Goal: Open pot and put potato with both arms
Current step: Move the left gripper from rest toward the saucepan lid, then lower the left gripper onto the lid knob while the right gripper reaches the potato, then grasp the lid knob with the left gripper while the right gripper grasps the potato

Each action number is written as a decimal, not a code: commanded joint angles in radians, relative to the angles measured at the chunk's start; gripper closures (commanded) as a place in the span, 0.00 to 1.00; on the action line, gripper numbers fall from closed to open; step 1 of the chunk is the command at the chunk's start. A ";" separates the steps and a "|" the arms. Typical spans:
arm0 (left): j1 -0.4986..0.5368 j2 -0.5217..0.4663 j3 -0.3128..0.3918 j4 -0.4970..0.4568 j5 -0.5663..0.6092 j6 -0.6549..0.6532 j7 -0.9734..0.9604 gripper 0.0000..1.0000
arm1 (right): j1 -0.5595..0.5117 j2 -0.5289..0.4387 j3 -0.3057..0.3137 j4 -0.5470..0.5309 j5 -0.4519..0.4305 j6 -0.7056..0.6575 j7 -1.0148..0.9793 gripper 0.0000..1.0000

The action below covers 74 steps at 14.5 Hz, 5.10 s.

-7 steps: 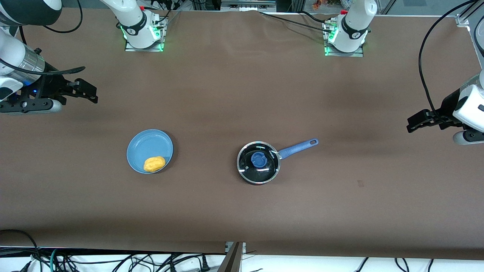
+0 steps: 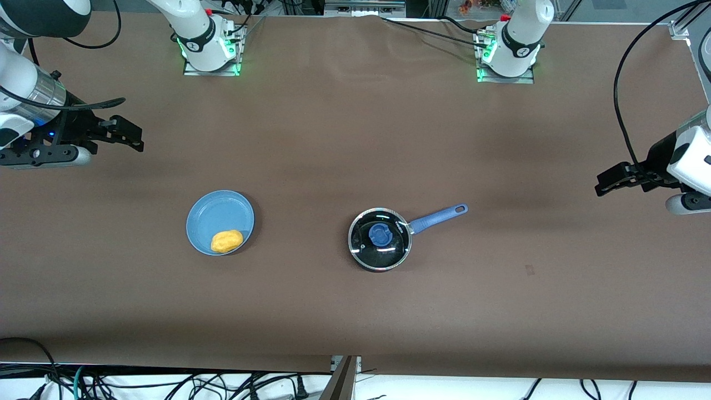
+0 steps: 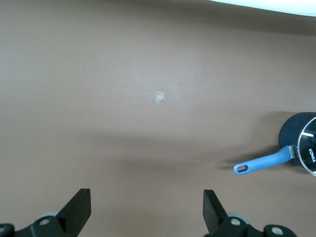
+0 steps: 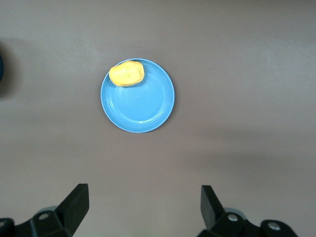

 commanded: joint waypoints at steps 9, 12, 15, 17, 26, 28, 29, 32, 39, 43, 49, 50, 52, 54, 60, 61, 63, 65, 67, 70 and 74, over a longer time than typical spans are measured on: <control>-0.093 0.048 -0.011 0.019 -0.019 -0.008 -0.179 0.00 | -0.002 0.002 0.003 0.018 -0.008 -0.020 0.010 0.00; -0.151 0.069 -0.011 0.019 -0.019 -0.008 -0.259 0.00 | -0.002 0.001 0.003 0.018 -0.008 -0.022 0.010 0.00; -0.208 0.104 -0.011 0.025 -0.035 0.000 -0.397 0.00 | -0.004 0.001 0.003 0.018 -0.008 -0.020 0.010 0.00; -0.259 0.129 -0.011 0.028 -0.033 0.005 -0.457 0.00 | -0.002 0.001 0.003 0.018 -0.008 -0.020 0.010 0.00; -0.398 0.213 -0.009 0.028 -0.024 0.133 -0.721 0.00 | -0.002 0.001 0.003 0.018 -0.008 -0.020 0.010 0.00; -0.429 0.242 -0.009 0.028 -0.022 0.178 -0.811 0.00 | -0.002 0.001 0.003 0.020 -0.006 -0.019 0.010 0.00; -0.447 0.258 -0.009 0.028 -0.022 0.204 -0.852 0.00 | -0.002 0.001 0.003 0.020 -0.008 -0.019 0.010 0.00; -0.480 0.296 -0.008 0.030 -0.022 0.261 -0.945 0.00 | -0.002 0.001 0.003 0.020 -0.006 -0.013 0.010 0.00; -0.544 0.440 -0.002 0.183 0.003 0.290 -1.129 0.00 | 0.008 0.187 0.009 0.030 -0.012 0.058 -0.003 0.00; -0.575 0.488 -0.002 0.232 0.030 0.291 -1.195 0.00 | 0.008 0.237 0.003 0.038 -0.024 0.091 -0.009 0.00; -0.609 0.561 0.008 0.272 0.043 0.391 -1.320 0.00 | 0.019 0.376 0.003 0.018 -0.006 0.337 0.013 0.00; -0.618 0.578 0.009 0.272 0.059 0.418 -1.350 0.00 | 0.019 0.399 0.003 0.020 -0.006 0.361 0.013 0.00; -0.635 0.616 0.020 0.293 0.086 0.443 -1.387 0.00 | 0.022 0.476 0.006 0.027 0.000 0.412 0.121 0.00; -0.661 0.653 0.047 0.339 0.086 0.443 -1.414 0.00 | 0.056 0.591 0.012 0.127 0.002 0.444 0.267 0.01; -0.667 0.695 0.055 0.372 0.088 0.443 -1.419 0.00 | 0.073 0.692 0.014 0.196 0.072 0.463 0.457 0.01; -0.667 0.699 0.055 0.372 0.088 0.443 -1.419 0.00 | 0.073 0.697 0.014 0.193 0.077 0.481 0.459 0.01; -0.667 0.701 0.055 0.372 0.088 0.443 -1.419 0.00 | 0.073 0.697 0.014 0.163 0.084 0.495 0.467 0.01; -0.667 0.703 0.055 0.372 0.088 0.443 -1.417 0.00 | 0.071 0.697 0.014 0.141 0.091 0.495 0.468 0.01; -0.667 0.710 0.055 0.370 0.089 0.443 -1.416 0.00 | 0.068 0.696 0.014 0.120 0.091 0.497 0.470 0.01; -0.667 0.710 0.055 0.369 0.089 0.443 -1.416 0.02 | 0.065 0.695 0.014 0.112 0.091 0.498 0.465 0.03; -0.668 0.713 0.055 0.364 0.089 0.443 -1.413 0.14 | 0.061 0.683 0.014 0.081 0.091 0.500 0.441 0.19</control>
